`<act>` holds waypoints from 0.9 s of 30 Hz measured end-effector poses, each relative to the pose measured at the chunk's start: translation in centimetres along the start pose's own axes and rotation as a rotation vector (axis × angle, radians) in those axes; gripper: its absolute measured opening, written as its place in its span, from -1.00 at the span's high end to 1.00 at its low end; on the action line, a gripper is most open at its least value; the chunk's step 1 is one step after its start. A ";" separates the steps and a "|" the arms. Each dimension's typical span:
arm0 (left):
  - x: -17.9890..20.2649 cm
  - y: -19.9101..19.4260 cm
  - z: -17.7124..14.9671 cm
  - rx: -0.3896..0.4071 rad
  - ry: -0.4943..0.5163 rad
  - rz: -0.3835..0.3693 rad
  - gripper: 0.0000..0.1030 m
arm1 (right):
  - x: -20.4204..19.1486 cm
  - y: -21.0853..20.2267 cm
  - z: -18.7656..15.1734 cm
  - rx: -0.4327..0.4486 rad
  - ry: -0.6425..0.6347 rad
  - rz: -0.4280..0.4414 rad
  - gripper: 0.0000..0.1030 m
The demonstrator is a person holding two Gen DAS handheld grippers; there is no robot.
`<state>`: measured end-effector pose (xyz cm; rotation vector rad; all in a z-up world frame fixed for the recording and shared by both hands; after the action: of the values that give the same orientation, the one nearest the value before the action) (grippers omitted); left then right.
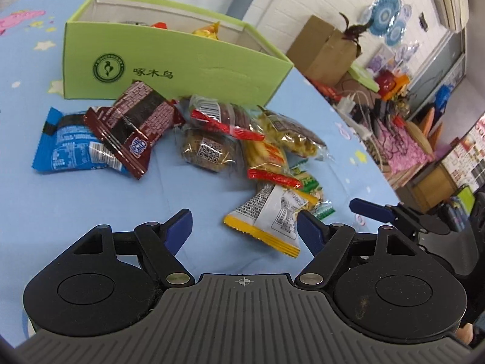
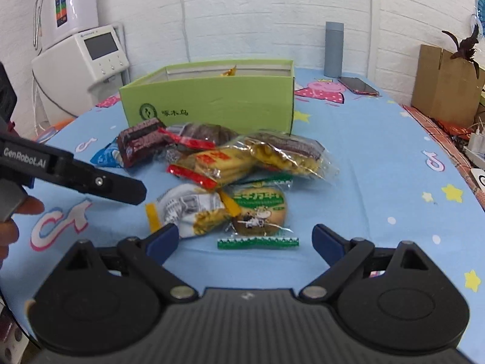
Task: Organize snacks
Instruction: 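Grasp a white-yellow wafer packet with the left tool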
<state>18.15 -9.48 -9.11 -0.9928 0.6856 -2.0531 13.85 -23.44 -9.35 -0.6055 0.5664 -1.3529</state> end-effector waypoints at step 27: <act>-2.5 -1.1 -2.2 -0.086 -0.016 0.031 0.43 | -14.6 2.2 0.4 -0.040 -0.243 0.405 -0.80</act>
<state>17.04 -6.53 -10.62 -1.0401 0.7812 -2.0011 13.75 -8.70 -10.18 -0.6379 0.4870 -0.8747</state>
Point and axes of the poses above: each gripper's, at about its wrist camera, not at the fingertips, and y roughly the way its jaws point, x to its right, z to its top, the point moved 10 cm from there along y, roughly the way its jaws point, and after that the axes turned 5 degrees about -x, right-handed, at the moved point
